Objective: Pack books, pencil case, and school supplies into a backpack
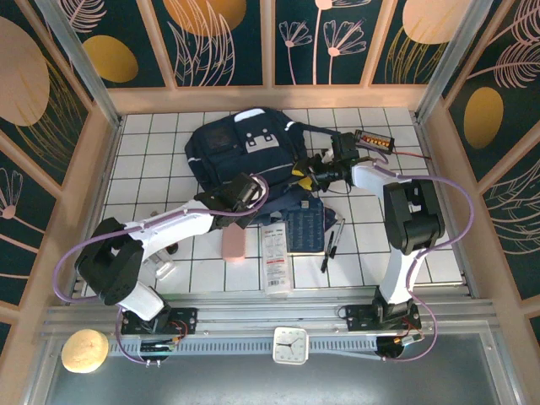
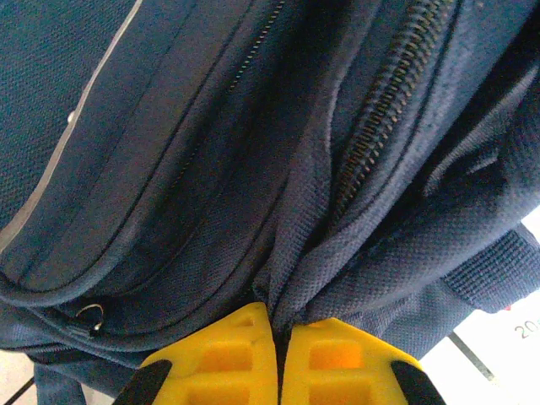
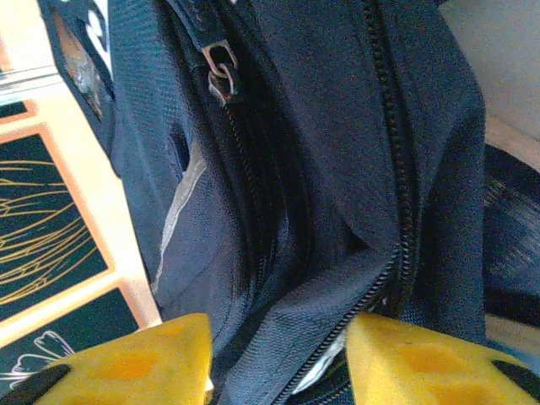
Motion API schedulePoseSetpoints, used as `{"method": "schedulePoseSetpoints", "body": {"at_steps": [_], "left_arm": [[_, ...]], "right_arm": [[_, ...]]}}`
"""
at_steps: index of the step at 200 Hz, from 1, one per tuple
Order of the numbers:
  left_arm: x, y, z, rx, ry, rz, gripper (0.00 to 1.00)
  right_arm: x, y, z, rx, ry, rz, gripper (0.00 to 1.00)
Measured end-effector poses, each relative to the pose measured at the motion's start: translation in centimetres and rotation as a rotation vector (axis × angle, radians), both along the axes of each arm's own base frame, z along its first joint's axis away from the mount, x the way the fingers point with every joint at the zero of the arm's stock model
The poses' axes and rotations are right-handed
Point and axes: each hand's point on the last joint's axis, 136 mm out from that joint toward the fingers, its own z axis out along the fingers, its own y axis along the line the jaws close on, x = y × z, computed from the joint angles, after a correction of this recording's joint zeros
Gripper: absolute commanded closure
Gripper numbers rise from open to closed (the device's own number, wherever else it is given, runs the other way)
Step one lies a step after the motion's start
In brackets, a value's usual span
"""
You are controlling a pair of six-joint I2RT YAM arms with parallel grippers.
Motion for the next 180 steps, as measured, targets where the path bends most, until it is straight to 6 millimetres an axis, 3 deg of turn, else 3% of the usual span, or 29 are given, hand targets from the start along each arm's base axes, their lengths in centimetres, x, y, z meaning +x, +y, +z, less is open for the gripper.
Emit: {"method": "schedulePoseSetpoints", "body": {"at_steps": [20,64,123,137,152,160,180], "left_arm": [[-0.2,0.2,0.2,-0.007,-0.005,0.000,1.00],[-0.8,0.6,0.2,-0.025,-0.025,-0.010,1.00],[-0.9,0.9,0.9,-0.033,-0.057,-0.020,1.00],[-0.9,0.9,1.2,-0.040,-0.064,-0.020,0.58],[-1.0,0.9,2.0,-0.063,-0.074,-0.015,0.24],[-1.1,0.9,2.9,-0.092,-0.087,-0.003,0.16],[-0.8,0.7,6.7,-0.222,-0.121,0.041,0.16]], "right_arm": [[0.9,0.5,0.2,0.017,-0.012,-0.005,1.00],[2.0,2.0,1.8,0.058,-0.051,0.019,1.00],[1.9,1.9,2.7,0.062,-0.071,0.024,1.00],[1.8,1.8,3.6,0.063,-0.092,0.026,1.00],[1.9,1.6,4.9,0.060,-0.122,0.018,1.00],[2.0,1.5,5.7,0.058,-0.143,0.011,1.00],[2.2,1.6,7.7,0.051,-0.185,-0.005,1.00]]}}
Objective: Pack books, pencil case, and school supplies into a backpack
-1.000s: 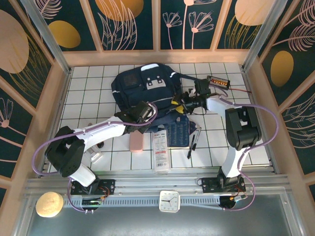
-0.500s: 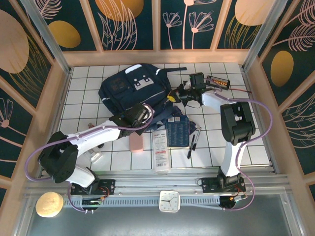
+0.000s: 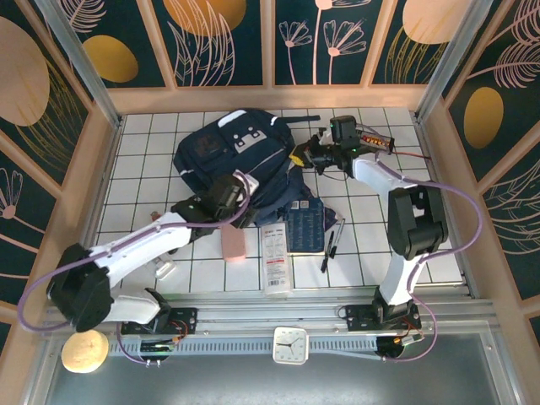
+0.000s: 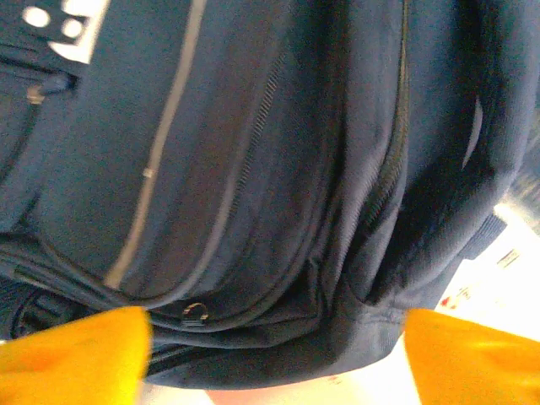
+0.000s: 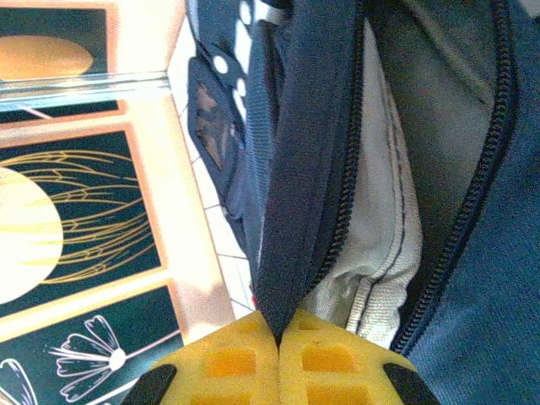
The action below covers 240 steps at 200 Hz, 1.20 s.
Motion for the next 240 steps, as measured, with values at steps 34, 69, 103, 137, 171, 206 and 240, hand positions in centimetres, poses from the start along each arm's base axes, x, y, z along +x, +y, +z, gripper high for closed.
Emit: {"method": "schedulePoseSetpoints", "body": {"at_steps": [34,69,103,137,171,206,240], "left_arm": [[1.1,-2.5,8.7,-0.332,-0.009,0.031,0.17],[0.2,-6.3,11.5,-0.602,0.182,0.017,0.26],[-0.5,-7.7,8.9,-0.678,0.447,0.120,0.30],[-0.2,-6.3,8.5,-0.725,0.554,0.262,0.33],[1.7,-5.0,10.5,-0.736,0.510,0.329,0.32],[3.0,-5.8,10.1,-0.713,0.518,0.342,0.32],[3.4,-5.5,8.4,-0.650,0.538,0.378,0.33]], "right_arm": [[-0.1,1.9,3.4,-0.011,-0.067,0.007,1.00],[-0.7,4.6,6.2,-0.012,-0.119,0.032,1.00],[-0.9,5.7,8.2,-0.001,-0.152,0.046,1.00],[-0.9,6.0,8.7,0.000,-0.164,0.045,1.00],[-1.2,6.5,8.7,0.001,-0.161,0.053,1.00],[-2.1,7.5,8.8,0.011,-0.147,0.071,1.00],[-3.0,8.6,9.0,0.019,-0.142,0.092,1.00]]}}
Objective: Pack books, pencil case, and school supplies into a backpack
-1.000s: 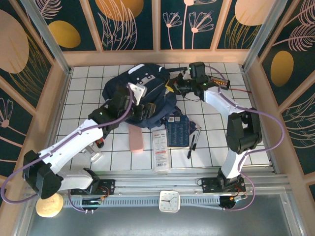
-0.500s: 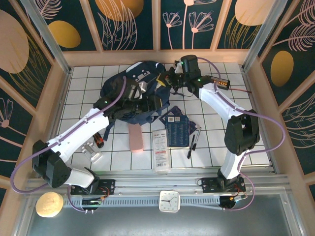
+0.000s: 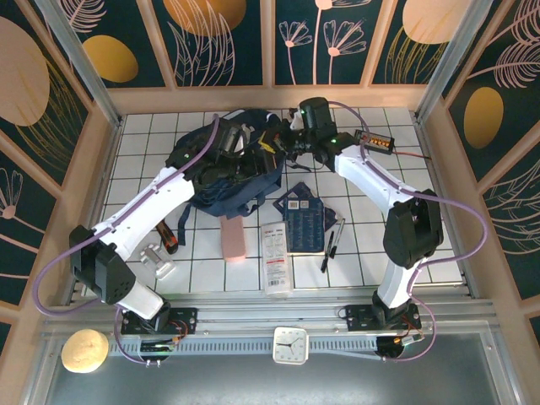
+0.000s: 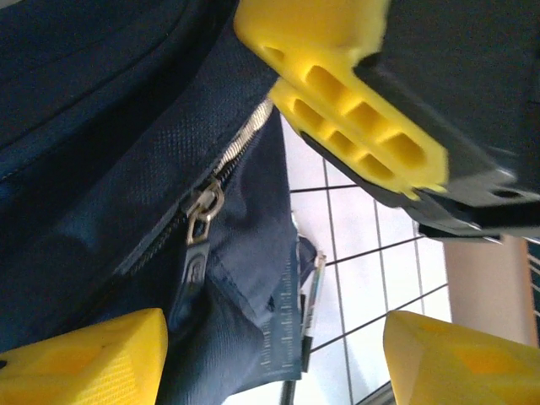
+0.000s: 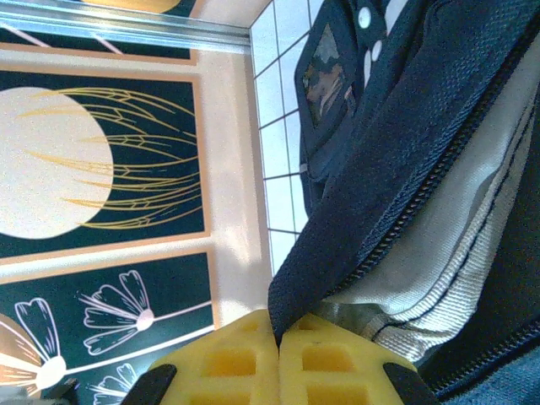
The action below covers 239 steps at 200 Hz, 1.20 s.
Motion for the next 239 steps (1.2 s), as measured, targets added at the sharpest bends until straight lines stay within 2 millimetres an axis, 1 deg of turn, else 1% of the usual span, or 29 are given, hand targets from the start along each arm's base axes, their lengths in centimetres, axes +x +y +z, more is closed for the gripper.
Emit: {"method": "schedulePoseSetpoints", "body": {"at_steps": [10,45,85,103,126,138,154,170,178,193,222,239], "left_arm": [[0.0,0.3,-0.4,0.018,0.006,0.005,0.34],[0.2,1.1,-0.9,0.062,0.007,0.017,0.42],[0.9,1.8,-1.1,0.120,-0.006,0.037,0.45],[1.0,2.0,-1.2,0.140,-0.008,0.038,0.50],[1.5,2.1,-1.6,0.164,-0.007,0.034,0.60],[1.7,2.2,-1.9,0.177,-0.005,0.031,0.62],[1.8,2.2,-2.1,0.188,-0.007,0.026,0.68],[1.9,2.4,-2.1,0.199,-0.015,0.025,0.79],[1.9,2.5,-2.1,0.205,-0.018,0.028,0.82],[2.1,2.7,-2.1,0.212,-0.023,0.034,1.00],[2.3,3.1,-2.1,0.224,-0.032,0.040,1.00],[2.2,3.4,-1.9,0.227,-0.035,0.044,1.00]], "right_arm": [[-0.2,0.2,0.1,0.003,0.004,0.002,1.00],[-0.3,0.4,0.2,0.008,0.010,-0.001,1.00],[-0.4,0.7,0.7,0.011,0.002,-0.004,1.00],[-0.6,0.9,0.6,0.010,0.007,-0.008,1.00],[-0.7,1.1,0.6,0.010,0.013,-0.013,1.00],[-0.7,1.2,0.6,0.010,0.014,-0.015,1.00],[-0.7,1.2,0.6,0.007,0.012,-0.018,1.00],[-0.7,1.3,0.5,0.004,0.010,-0.021,1.00],[-0.7,1.3,0.5,0.004,0.010,-0.020,1.00],[-0.8,1.4,0.5,0.004,0.009,-0.019,1.00],[-0.8,1.3,0.4,-0.005,0.004,-0.021,1.00],[-1.2,0.8,0.0,-0.023,-0.005,-0.025,1.00]]}}
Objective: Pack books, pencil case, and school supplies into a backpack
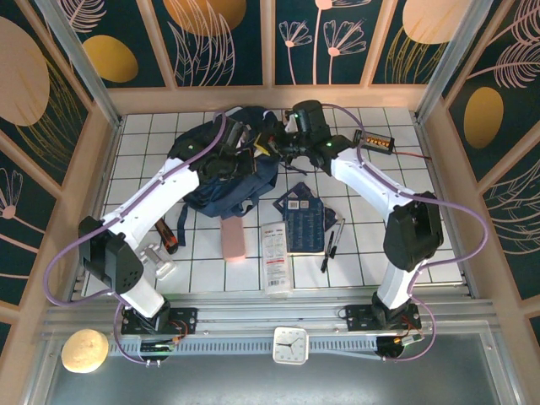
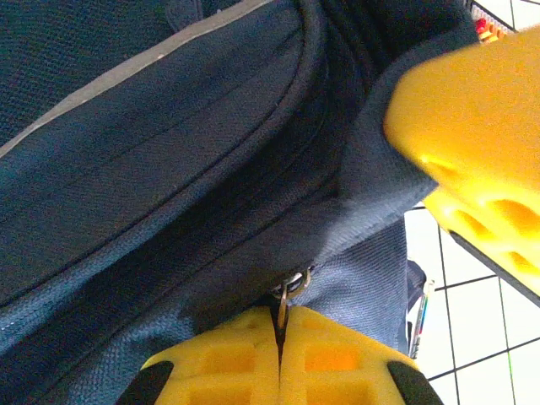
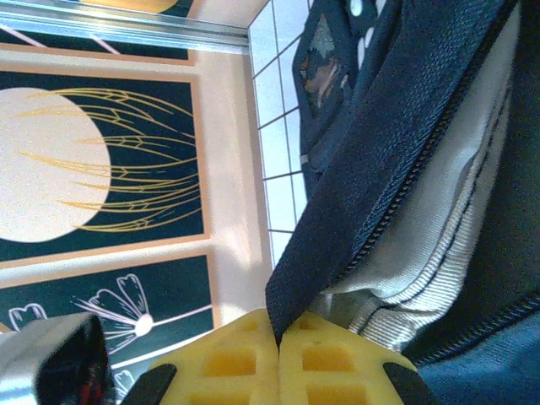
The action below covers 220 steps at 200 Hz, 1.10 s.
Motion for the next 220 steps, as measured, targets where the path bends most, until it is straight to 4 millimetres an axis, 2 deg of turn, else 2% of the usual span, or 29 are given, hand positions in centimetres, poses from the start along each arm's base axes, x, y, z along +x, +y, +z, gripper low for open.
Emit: {"method": "schedulePoseSetpoints", "body": {"at_steps": [41,75,102,124,166,220], "left_arm": [[-1.5,1.0,1.0,-0.013,-0.025,-0.023,1.00],[-2.7,2.4,0.9,-0.069,-0.029,-0.037,1.00],[-3.0,5.0,-0.2,-0.039,0.004,0.010,1.00],[-3.1,5.6,-0.8,-0.026,0.017,0.010,1.00],[-3.1,6.6,-1.7,-0.009,0.031,0.015,1.00],[-2.5,7.0,-1.3,0.022,0.009,-0.004,1.00]], "right_arm": [[-1.4,-2.0,-0.7,-0.049,-0.030,0.012,1.00],[-1.9,-3.6,-1.0,-0.053,-0.047,0.038,1.00],[-0.3,-6.1,-1.4,-0.077,-0.063,-0.009,1.00],[0.9,-7.9,-1.6,-0.097,-0.076,-0.041,1.00],[0.9,-8.2,-1.5,-0.095,-0.085,-0.025,1.00],[0.9,-8.2,-0.8,-0.084,-0.093,-0.009,1.00]]}}
